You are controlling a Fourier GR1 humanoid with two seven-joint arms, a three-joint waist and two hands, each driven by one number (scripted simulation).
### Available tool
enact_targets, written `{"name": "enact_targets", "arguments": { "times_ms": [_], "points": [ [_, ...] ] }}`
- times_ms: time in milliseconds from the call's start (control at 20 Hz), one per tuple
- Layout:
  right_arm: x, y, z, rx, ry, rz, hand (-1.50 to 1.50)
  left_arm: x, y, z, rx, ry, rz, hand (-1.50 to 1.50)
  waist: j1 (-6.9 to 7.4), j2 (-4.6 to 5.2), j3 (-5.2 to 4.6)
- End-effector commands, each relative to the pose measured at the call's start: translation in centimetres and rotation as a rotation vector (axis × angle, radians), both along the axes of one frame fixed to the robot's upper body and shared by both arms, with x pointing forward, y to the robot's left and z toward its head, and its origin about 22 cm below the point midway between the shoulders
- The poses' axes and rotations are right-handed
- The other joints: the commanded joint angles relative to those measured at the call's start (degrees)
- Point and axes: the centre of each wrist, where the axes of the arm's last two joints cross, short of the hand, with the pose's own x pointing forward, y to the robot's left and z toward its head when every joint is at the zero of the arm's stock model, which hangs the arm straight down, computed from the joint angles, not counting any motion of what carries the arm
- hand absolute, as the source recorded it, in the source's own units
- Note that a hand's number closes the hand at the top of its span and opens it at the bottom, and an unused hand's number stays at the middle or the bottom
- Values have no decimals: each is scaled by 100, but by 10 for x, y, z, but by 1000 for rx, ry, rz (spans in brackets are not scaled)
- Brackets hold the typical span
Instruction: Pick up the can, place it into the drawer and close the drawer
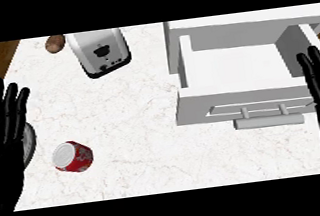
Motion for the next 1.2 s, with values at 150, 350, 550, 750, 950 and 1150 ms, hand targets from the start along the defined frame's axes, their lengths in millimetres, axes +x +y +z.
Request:
{"name": "enact_targets", "arguments": {
  "times_ms": [150, 350, 550, 750, 950, 1150],
  "points": [
    [-2, -12, 5, -10, 11, -29, -150, -36, 10, -9, -16, 0, 292, -150, -43, -37, 159],
    [-8, -29, -33, 58, 280, -228, -150, -61, 32, -36, -181, 311, 588, -150, 125, -11, 153],
    [-16, -45, -21, 60, 311, -208, -150, -87, 14, -24, -212, 356, 646, -150, -46, -43, 164],
    [-18, -12, -29, 37, 316, -198, -150, -102, 1, -11, -230, 377, 669, -150, -67, -29, 160],
    [-19, -25, -17, 42, 297, -226, -150, -90, -3, 5, -225, 352, 639, -150, -96, -23, 160],
    [-28, -33, -23, 39, 305, -203, -150, -72, -1, -10, -232, 359, 658, -150, -110, -21, 159]
  ]
}}
